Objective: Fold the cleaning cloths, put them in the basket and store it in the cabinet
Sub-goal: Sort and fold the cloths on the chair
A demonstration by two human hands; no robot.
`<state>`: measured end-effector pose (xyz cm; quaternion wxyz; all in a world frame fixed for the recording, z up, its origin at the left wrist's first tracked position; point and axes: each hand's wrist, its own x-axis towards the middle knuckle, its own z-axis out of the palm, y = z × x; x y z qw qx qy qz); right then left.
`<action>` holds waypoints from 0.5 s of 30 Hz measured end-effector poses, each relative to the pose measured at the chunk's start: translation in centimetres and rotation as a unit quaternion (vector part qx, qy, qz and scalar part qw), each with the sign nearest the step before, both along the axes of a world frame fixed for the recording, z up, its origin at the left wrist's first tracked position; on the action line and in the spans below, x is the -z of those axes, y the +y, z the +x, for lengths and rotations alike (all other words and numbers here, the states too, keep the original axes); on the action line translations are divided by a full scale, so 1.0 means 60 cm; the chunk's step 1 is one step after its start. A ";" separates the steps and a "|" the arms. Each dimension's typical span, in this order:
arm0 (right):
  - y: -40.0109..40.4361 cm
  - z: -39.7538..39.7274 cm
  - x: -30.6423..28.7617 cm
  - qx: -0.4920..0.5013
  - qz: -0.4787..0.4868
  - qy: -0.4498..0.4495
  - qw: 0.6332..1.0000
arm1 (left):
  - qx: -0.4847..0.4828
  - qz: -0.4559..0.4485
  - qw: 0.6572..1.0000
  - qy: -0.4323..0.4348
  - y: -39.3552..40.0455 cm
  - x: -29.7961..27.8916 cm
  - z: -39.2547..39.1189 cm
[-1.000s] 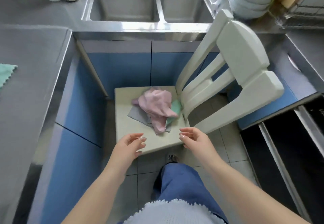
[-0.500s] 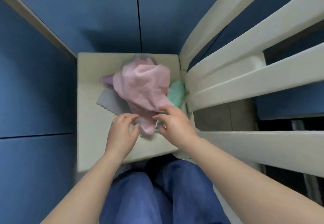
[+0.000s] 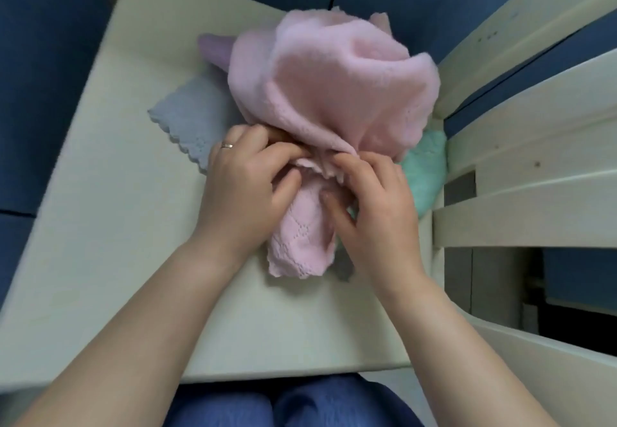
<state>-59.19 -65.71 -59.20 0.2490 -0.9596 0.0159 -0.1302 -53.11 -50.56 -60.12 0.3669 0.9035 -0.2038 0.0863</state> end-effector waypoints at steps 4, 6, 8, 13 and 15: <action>-0.010 0.012 -0.001 0.003 0.019 -0.052 0.998 | -0.006 -0.067 0.998 -0.010 0.006 -0.010 -0.003; -0.014 0.014 -0.001 0.003 0.026 -0.073 0.997 | -0.005 -0.082 0.997 -0.015 0.012 -0.010 -0.008; -0.014 0.010 -0.004 -0.001 0.028 -0.096 0.995 | -0.001 -0.088 0.996 -0.021 0.017 -0.012 -0.016; -0.015 -0.026 -0.051 0.012 0.044 -0.124 0.991 | -0.027 -0.107 0.993 -0.031 0.020 -0.059 -0.062; -0.024 -0.042 -0.091 0.010 0.023 -0.153 0.988 | -0.037 -0.119 0.991 -0.045 0.014 -0.101 -0.081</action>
